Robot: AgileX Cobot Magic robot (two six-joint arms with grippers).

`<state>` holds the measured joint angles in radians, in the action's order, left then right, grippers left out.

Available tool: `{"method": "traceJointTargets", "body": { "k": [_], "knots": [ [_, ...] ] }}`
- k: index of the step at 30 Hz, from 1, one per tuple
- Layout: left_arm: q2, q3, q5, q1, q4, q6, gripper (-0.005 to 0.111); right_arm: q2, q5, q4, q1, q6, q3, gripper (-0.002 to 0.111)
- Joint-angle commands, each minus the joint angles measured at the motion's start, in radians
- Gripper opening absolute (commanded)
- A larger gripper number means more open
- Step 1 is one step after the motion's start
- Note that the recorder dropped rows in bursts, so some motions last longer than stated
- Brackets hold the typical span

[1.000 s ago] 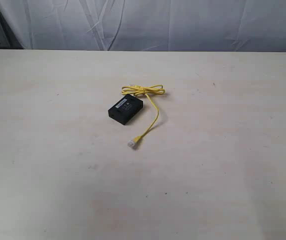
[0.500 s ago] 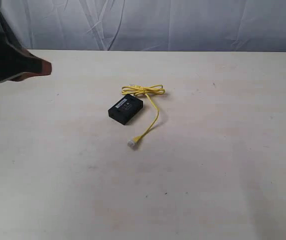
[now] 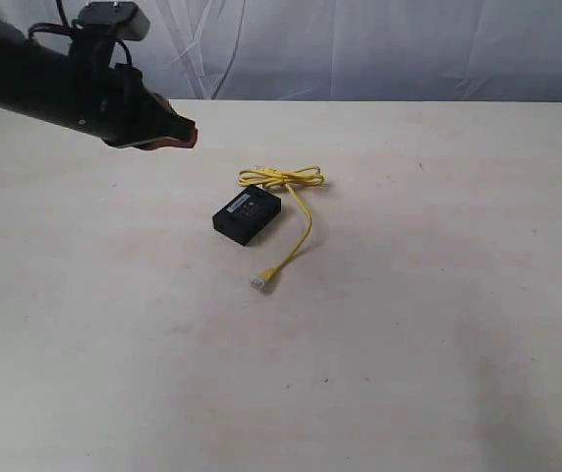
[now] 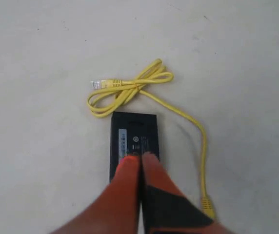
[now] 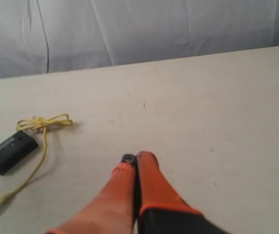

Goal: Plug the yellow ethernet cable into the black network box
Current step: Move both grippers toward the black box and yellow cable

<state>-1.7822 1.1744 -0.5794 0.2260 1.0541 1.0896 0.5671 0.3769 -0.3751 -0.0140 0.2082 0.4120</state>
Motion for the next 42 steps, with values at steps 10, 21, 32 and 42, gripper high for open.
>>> {"method": "traceJointTargets", "body": {
  "k": [10, 21, 32, 42],
  "knots": [
    [-0.251, 0.194, -0.021, 0.006, -0.015, -0.032, 0.0, 0.527, 0.315, -0.119, -0.004, 0.503, 0.363, -0.001],
    [-0.417, 0.391, -0.159, -0.008, -0.162, -0.146, 0.0, 1.04, 0.433, -0.134, -0.197, 0.752, 0.765, -0.001],
    [-0.504, 0.479, -0.313, -0.084, -0.112, 0.053, 0.0, 1.431, 0.678, -0.181, -0.251, 1.093, 1.162, -0.001],
    [-0.579, 0.545, -0.389, -0.084, -0.082, 0.215, 0.0, 1.614, 0.754, -0.179, -0.325, 1.235, 1.329, -0.001]
  ]
}}
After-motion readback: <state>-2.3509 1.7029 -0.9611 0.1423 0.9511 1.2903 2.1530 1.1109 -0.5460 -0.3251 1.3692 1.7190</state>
